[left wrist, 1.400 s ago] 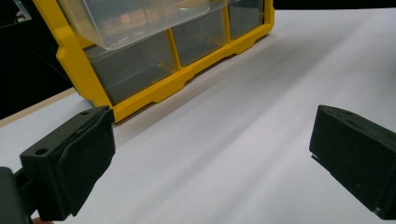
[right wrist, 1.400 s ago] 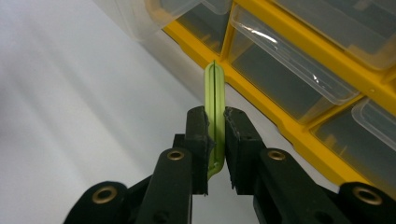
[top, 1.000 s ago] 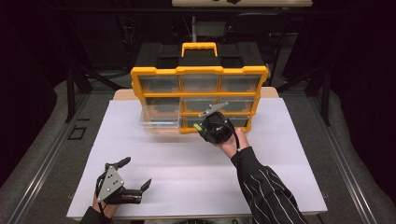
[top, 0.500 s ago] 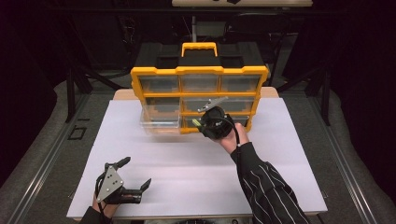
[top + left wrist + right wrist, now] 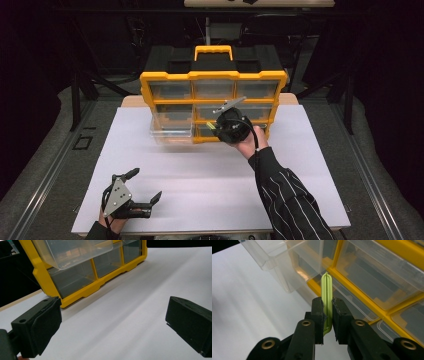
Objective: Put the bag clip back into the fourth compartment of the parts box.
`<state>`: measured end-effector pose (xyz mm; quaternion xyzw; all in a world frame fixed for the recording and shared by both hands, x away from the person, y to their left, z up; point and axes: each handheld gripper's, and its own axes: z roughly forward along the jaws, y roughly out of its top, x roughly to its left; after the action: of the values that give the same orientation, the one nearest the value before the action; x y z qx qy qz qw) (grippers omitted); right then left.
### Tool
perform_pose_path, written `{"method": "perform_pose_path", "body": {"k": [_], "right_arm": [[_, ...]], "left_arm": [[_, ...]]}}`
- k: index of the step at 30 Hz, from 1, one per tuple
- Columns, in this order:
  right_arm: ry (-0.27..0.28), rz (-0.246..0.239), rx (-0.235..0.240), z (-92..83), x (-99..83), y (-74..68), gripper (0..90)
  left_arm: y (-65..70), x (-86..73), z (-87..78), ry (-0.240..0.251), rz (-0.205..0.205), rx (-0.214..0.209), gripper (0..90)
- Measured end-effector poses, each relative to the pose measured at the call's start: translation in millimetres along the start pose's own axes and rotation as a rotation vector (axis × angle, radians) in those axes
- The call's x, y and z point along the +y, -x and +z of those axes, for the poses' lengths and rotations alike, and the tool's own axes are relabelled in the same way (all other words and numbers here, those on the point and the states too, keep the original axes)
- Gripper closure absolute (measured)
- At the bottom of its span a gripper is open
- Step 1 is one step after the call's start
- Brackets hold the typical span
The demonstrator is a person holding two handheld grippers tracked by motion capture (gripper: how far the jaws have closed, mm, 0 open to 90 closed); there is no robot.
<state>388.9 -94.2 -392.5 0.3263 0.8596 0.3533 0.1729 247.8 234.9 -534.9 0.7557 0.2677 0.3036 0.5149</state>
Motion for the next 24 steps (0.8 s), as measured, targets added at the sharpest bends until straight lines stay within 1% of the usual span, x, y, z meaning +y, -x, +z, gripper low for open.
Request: {"method": "perform_pose_path", "body": {"k": [13, 18, 24], "right_arm": [[0.025, -0.014, 0.004, -4.1, 12.9, 4.7, 80.6], [0.033, -0.006, 0.008, -5.4, 17.3, 8.4, 80.6], [0.025, -0.009, 0.009, -5.3, 21.4, 9.8, 80.6]], "left_arm": [[0.2, -0.1, 0.4, 0.000, 0.001, -0.003, 0.7], [0.3, 0.1, 0.0, 0.001, 0.003, -0.001, 0.8], [0.2, -0.1, 0.5, -0.001, 0.002, -0.003, 0.7]]}}
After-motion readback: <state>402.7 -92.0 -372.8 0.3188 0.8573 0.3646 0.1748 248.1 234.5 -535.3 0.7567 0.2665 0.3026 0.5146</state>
